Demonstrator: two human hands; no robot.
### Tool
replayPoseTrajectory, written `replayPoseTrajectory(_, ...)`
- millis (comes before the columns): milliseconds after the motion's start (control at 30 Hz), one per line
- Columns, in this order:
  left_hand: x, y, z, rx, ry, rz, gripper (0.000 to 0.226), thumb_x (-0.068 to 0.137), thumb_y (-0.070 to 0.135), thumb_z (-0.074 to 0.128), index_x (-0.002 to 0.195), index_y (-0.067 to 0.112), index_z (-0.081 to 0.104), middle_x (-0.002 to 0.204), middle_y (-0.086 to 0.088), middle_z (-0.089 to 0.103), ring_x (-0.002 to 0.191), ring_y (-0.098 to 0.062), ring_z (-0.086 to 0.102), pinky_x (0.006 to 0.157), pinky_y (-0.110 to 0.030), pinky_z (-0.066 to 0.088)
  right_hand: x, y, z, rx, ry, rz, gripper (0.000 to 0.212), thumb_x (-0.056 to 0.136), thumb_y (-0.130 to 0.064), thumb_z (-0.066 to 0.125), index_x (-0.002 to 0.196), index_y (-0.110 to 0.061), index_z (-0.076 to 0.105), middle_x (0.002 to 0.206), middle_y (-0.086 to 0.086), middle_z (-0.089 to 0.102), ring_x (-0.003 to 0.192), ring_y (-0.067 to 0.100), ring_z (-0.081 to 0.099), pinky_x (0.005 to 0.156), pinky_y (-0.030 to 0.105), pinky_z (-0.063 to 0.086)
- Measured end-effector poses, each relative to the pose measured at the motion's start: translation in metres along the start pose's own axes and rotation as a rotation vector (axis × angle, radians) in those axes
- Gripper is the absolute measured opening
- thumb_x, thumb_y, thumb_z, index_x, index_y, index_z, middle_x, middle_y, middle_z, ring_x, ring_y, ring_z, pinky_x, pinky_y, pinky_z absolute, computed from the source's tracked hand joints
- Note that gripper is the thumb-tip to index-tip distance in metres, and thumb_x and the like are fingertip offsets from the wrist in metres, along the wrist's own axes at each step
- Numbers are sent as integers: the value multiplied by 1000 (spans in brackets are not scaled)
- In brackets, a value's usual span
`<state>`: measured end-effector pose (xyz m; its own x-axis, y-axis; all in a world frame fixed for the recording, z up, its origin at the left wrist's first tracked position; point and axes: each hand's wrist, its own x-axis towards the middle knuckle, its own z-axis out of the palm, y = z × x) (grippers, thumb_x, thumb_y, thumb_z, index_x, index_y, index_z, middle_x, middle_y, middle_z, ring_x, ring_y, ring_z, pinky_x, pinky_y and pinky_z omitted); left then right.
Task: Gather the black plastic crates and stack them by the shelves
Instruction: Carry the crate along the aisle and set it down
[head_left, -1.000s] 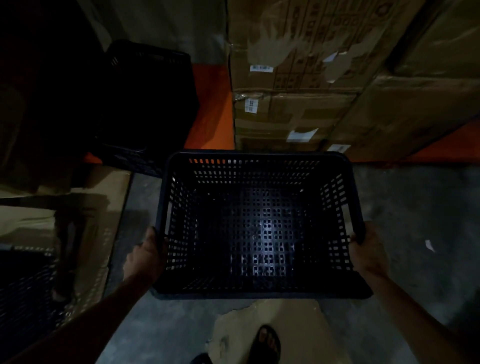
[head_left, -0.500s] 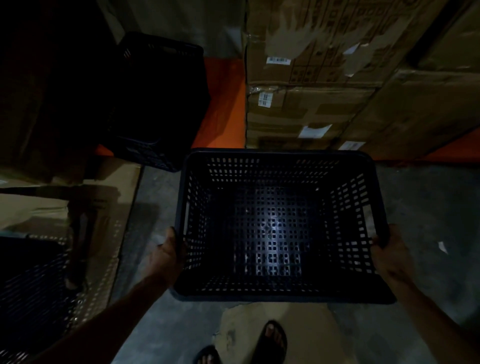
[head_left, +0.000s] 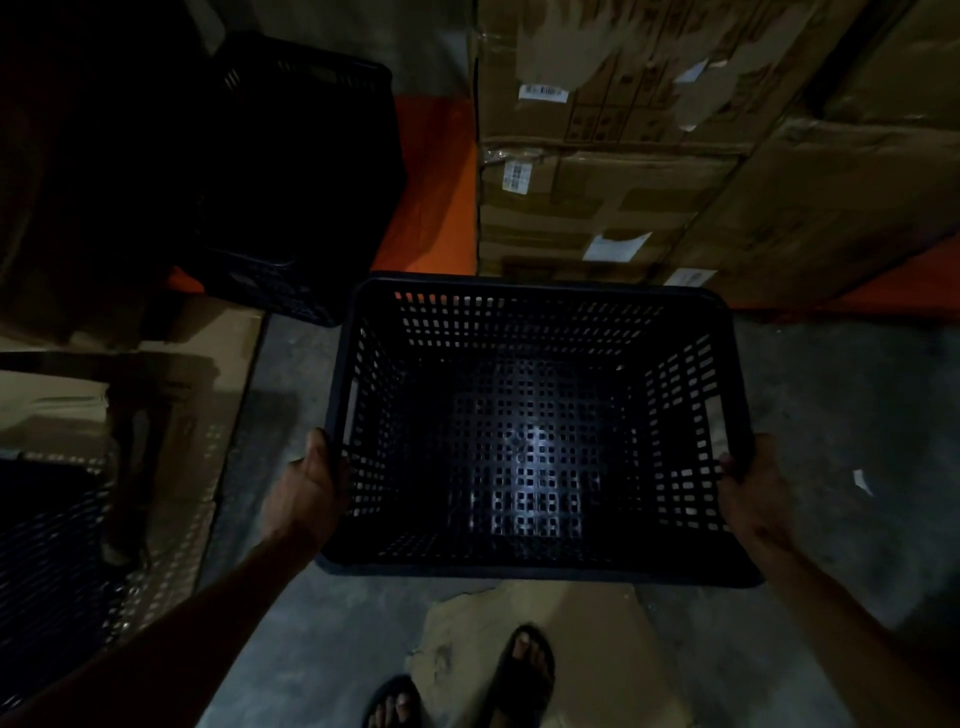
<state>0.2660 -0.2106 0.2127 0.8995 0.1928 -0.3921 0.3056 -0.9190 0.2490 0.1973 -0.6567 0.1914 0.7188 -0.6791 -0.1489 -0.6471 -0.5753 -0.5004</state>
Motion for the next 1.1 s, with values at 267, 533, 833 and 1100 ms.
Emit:
replayPoseTrajectory(267,-9,5,9,19,47,-49,43,95,41,39,129,16,31,104,-24,66,90,-43,64,68,-42,40,1,-9,-2,-116,53,-30,26,80,-5,58,104,1,50,92,30,63,83,47,63,76,47,49)
replayPoseTrajectory(533,-16,8,6,-42,45,-35,29,95,33,39,115,14,30,99,-25,67,84,-43,65,64,-41,41,2,-11,-26,-179,-300,72,40,94,-28,49,127,-11,35,113,27,62,97,44,62,83,44,48)
replayPoseTrajectory(833,-15,11,5,-42,66,-37,36,94,26,46,124,15,29,99,-29,66,83,-46,65,62,-42,40,-7,-8,-21,-291,-221,38,47,95,-19,48,133,4,34,120,35,56,107,48,57,88,45,43)
replayPoseTrajectory(1100,-14,8,5,-21,93,-11,38,92,25,47,123,12,31,97,-31,64,83,-49,63,66,-47,41,-15,0,-15,-326,-73,-50,50,88,-18,51,128,11,41,104,35,62,93,48,61,84,47,46)
